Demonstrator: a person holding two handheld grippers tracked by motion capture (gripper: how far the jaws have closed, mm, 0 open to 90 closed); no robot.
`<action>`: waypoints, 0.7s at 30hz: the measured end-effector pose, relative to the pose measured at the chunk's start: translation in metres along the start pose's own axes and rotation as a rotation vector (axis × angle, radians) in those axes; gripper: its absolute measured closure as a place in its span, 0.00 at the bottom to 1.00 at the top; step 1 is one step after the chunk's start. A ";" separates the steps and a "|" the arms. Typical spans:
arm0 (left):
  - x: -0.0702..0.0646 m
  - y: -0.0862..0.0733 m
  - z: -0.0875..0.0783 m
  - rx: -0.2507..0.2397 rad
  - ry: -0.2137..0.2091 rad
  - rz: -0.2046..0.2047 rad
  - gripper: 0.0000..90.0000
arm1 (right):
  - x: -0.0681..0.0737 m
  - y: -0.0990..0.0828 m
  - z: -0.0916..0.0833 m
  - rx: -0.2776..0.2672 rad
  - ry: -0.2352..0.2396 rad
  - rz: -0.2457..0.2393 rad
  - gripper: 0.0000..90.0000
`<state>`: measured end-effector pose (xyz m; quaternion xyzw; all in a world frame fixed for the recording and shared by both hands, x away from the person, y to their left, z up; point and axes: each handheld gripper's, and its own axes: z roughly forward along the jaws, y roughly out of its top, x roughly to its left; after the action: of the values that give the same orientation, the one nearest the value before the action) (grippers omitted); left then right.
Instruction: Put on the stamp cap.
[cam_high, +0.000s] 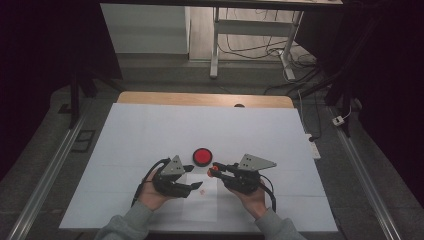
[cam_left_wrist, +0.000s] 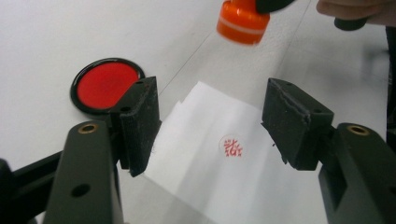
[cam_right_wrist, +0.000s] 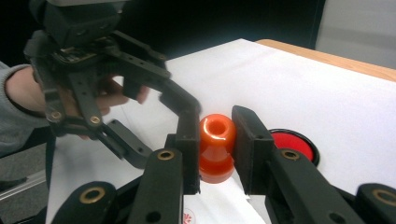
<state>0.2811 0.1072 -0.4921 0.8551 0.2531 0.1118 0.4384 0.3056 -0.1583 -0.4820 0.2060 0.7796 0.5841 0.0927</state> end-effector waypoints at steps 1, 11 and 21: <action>0.001 -0.002 -0.002 -0.002 0.003 -0.005 0.41 | -0.001 0.000 -0.001 0.000 -0.005 -0.001 0.81; 0.009 -0.023 -0.027 -0.018 0.056 -0.066 0.41 | -0.007 0.001 -0.006 0.001 -0.022 0.004 0.81; 0.016 -0.056 -0.056 -0.044 0.118 -0.152 0.41 | -0.013 0.000 -0.009 0.012 -0.046 0.001 0.80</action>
<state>0.2531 0.1816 -0.5044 0.8154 0.3403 0.1341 0.4488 0.3138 -0.1719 -0.4805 0.2202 0.7805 0.5748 0.1092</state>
